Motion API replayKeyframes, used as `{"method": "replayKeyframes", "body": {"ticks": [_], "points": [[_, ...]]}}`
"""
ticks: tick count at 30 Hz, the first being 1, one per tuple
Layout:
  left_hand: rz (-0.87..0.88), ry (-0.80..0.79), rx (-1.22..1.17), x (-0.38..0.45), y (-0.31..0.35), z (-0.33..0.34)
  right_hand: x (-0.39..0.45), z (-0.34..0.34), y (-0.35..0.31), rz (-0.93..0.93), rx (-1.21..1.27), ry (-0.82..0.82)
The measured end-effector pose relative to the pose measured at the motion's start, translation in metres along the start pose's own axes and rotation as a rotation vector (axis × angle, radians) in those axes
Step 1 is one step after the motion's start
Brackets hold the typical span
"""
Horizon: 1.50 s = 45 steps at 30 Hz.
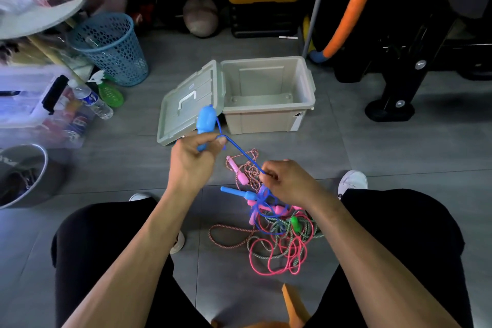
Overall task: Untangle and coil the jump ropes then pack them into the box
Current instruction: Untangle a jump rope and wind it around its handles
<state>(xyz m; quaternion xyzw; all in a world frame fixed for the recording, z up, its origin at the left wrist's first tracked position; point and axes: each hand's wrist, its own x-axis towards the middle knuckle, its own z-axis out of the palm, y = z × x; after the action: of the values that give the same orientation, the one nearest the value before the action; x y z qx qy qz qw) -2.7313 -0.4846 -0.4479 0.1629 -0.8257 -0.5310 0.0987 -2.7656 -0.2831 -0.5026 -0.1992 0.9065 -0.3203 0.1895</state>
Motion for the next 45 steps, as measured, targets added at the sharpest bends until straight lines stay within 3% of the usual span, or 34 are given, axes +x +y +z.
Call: {"method": "replayKeyframes", "body": {"ticks": [2,4,7,9,13,17,21,26,28,31,33,35,41,45], "points": [[-0.089,0.047,-0.037,0.004,-0.001,-0.006,-0.001,0.003,0.005,0.020,-0.075,0.011],[-0.187,0.021,0.152,0.008,-0.009,-0.008,-0.001,0.002,0.005,-0.001,-0.085,0.029],[-0.320,-0.221,0.579,0.007,-0.023,-0.002,-0.001,-0.008,-0.002,-0.028,0.006,0.054],[-0.327,-0.311,0.716,0.003,-0.030,0.003,-0.002,-0.012,-0.006,-0.053,0.042,0.061],[-0.032,-0.260,0.564,-0.003,-0.017,0.012,-0.004,-0.013,-0.009,-0.083,-0.003,-0.014],[0.247,-0.401,0.484,-0.011,-0.010,0.016,-0.005,-0.012,-0.012,-0.111,0.033,-0.064],[0.216,-0.392,0.509,-0.011,-0.013,0.023,-0.006,-0.012,-0.014,-0.110,0.012,-0.031],[-0.041,-0.001,0.129,0.004,-0.001,0.004,-0.004,-0.011,0.000,-0.017,0.038,0.000],[-0.169,0.062,0.071,0.009,-0.005,-0.003,-0.003,-0.009,0.005,0.019,-0.007,-0.023],[-0.325,-0.067,0.240,0.010,-0.018,0.004,-0.004,-0.006,0.008,0.063,-0.149,-0.095],[-0.359,-0.217,0.535,0.010,-0.031,0.008,-0.006,-0.008,0.006,0.046,-0.147,-0.076],[-0.333,-0.340,0.686,0.009,-0.037,0.008,-0.006,-0.011,0.000,0.010,-0.086,-0.035],[0.088,-0.460,0.504,-0.010,-0.018,0.025,-0.010,-0.017,-0.012,-0.057,-0.046,-0.049],[0.078,-0.490,0.306,-0.009,-0.015,0.026,-0.009,-0.014,-0.007,-0.062,-0.032,0.022]]}}
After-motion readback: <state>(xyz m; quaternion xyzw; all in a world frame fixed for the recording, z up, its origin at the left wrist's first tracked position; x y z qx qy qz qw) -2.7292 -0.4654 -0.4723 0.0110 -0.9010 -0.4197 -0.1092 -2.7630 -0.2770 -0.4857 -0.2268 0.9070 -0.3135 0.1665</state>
